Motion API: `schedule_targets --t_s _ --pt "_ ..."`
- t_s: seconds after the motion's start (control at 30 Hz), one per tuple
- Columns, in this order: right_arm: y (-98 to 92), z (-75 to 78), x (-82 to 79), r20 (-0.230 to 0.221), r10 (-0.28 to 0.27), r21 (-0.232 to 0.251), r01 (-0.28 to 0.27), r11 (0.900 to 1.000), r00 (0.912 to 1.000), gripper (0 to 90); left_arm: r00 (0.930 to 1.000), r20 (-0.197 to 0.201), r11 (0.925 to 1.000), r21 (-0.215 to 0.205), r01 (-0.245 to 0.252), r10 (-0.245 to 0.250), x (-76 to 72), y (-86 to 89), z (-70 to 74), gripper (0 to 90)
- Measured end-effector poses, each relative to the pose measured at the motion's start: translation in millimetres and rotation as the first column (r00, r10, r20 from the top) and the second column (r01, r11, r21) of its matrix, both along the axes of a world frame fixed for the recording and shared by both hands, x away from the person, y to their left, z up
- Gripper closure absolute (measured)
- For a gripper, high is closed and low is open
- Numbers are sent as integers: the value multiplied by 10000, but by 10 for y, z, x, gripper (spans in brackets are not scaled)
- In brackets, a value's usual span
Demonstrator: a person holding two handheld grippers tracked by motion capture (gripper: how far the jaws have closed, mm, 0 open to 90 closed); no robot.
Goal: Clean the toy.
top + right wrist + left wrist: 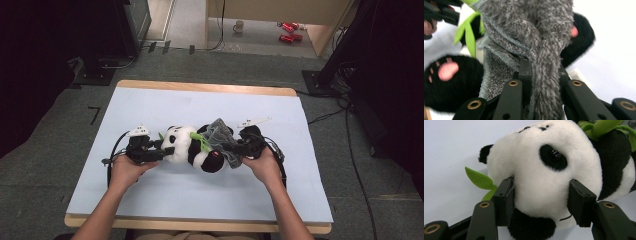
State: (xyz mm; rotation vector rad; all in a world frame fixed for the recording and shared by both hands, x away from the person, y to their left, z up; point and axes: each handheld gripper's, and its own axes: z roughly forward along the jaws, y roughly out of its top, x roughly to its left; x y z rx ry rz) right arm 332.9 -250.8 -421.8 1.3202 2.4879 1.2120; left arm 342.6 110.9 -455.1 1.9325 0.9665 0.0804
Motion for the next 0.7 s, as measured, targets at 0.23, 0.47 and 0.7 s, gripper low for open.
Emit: schedule_targets --t_s 0.23,0.47,0.7 --pt "-203 -139 -104 -698 -553 -771 499 9958 9960 755 9994 -329 9999 -75 132 -134 89 -1 35 446" --pt "-363 -270 -125 -1304 -1187 -1553 980 9830 9843 754 9987 -382 9994 -58 329 -331 130 10 43 454" --pt "-618 -171 -99 -1063 -2199 -1284 2059 9701 9697 754 9990 -129 9991 -40 422 -423 111 18 20 454"
